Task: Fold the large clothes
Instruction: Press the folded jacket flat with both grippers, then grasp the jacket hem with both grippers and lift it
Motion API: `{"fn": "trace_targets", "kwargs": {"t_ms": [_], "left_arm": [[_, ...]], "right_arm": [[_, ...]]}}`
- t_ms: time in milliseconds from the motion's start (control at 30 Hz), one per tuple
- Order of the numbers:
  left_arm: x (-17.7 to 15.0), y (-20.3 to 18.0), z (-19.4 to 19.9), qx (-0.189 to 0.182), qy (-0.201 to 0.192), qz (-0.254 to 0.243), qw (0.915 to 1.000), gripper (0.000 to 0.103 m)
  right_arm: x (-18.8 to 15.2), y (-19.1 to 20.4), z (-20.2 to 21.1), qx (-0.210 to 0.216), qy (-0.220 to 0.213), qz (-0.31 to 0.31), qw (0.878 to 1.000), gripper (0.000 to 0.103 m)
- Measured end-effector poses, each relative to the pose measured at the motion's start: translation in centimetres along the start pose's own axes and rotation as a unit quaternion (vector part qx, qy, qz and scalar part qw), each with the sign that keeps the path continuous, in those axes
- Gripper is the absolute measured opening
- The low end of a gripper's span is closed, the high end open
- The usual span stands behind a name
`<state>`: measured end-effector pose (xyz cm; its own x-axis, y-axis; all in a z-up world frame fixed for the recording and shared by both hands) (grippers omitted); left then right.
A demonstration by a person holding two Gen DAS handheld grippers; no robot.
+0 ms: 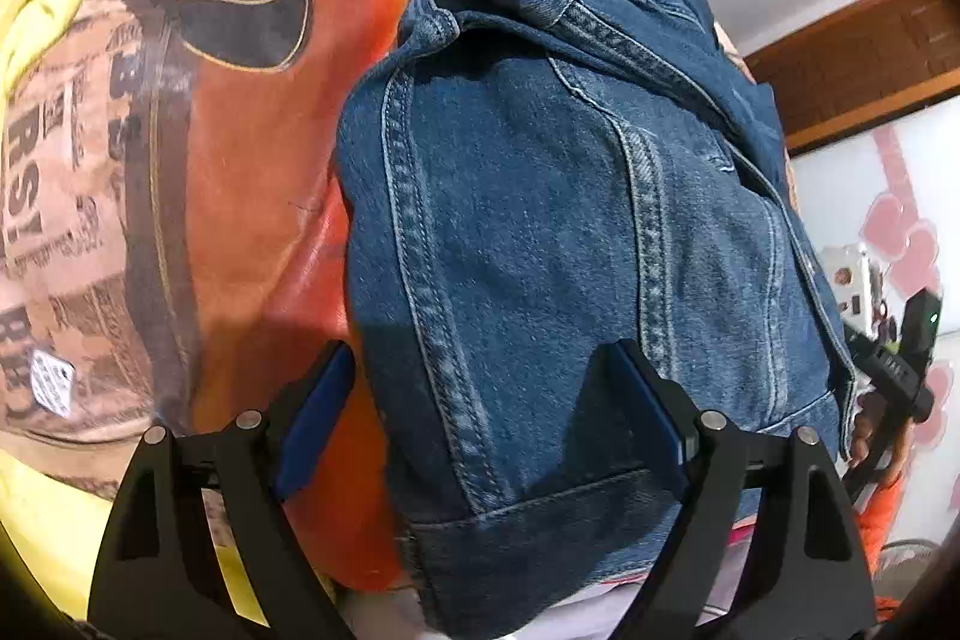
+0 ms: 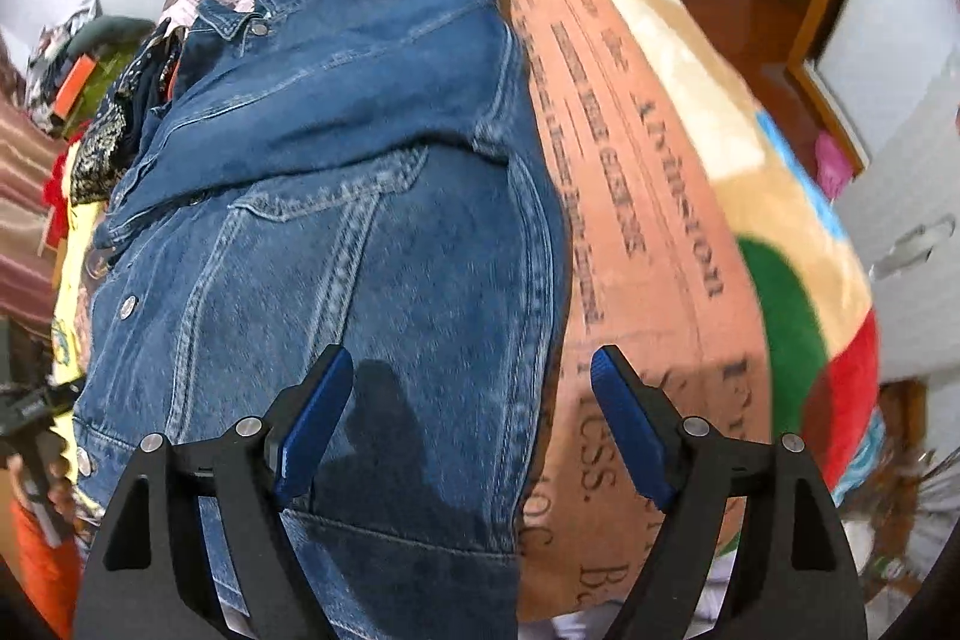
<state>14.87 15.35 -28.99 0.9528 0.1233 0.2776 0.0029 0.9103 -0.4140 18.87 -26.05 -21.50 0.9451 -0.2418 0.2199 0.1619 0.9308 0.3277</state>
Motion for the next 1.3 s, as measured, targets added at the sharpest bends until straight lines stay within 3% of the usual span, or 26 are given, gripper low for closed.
{"fn": "trace_targets", "kwargs": {"t_ms": [200, 267, 400, 467, 567, 600, 667, 733, 933, 1200, 1300], "left_arm": [[-0.9, -0.3, -0.1, -0.024, -0.018, 0.007, 0.9995, 0.082], [-0.8, -0.6, 0.3, -0.031, -0.023, -0.003, 0.9992, 0.073], [-0.7, -1.0, 1.0, -0.037, -0.028, -0.023, 0.9987, 0.061], [-0.7, -1.5, 1.3, -0.034, -0.032, -0.036, 0.9983, 0.052], [-0.5, -2.4, 1.8, -0.020, -0.040, -0.057, 0.9974, 0.038], [-0.2, -2.8, 1.8, -0.011, -0.043, -0.062, 0.9971, 0.034], [0.1, -3.1, 2.2, 0.007, -0.046, -0.070, 0.9964, 0.014], [0.7, -3.2, 3.0, 0.015, -0.059, -0.074, 0.9954, 0.005], [2.9, -4.7, 7.2, 0.010, -0.125, -0.083, 0.9887, 0.004], [6.9, -7.4, 14.8, -0.004, -0.243, -0.101, 0.9648, 0.004], [7.5, -7.6, 15.7, 0.010, -0.263, -0.103, 0.9593, 0.003]], "right_arm": [[-0.5, -0.4, -0.9, 0.033, 0.012, -0.022, 0.999, 0.080], [-0.7, -0.2, -0.9, 0.046, 0.012, -0.026, 0.999, 0.070], [-1.0, -0.4, -1.0, 0.069, 0.008, -0.031, 0.997, 0.060], [-0.9, -0.8, -1.1, 0.075, 0.007, -0.040, 0.996, 0.040], [-0.6, -1.1, -1.3, 0.099, 0.015, -0.056, 0.993, 0.021], [-0.6, -1.1, -1.2, 0.105, 0.015, -0.058, 0.993, 0.018], [-0.6, -0.6, -0.9, 0.108, 0.004, -0.053, 0.993, 0.012], [-0.4, 0.0, -0.3, 0.110, -0.010, -0.046, 0.993, 0.011], [1.2, 1.9, 3.2, 0.137, -0.063, -0.029, 0.988, 0.008], [4.6, 4.8, 8.8, 0.175, -0.138, -0.004, 0.975, 0.007], [5.0, 5.1, 9.3, 0.186, -0.151, -0.010, 0.971, 0.007]]}}
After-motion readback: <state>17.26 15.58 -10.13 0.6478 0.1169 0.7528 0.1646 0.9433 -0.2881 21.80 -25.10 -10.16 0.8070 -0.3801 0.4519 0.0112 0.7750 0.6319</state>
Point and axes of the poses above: each gripper's, at about its wrist camera, not at the fingertips, and z roughly against the way its jaws point, y to its left, x to its top, the point moved 1 cm from there along -z, roughly the way its jaws point, and after that the axes turned 14 degrees about -z, right-handed, at the moved point
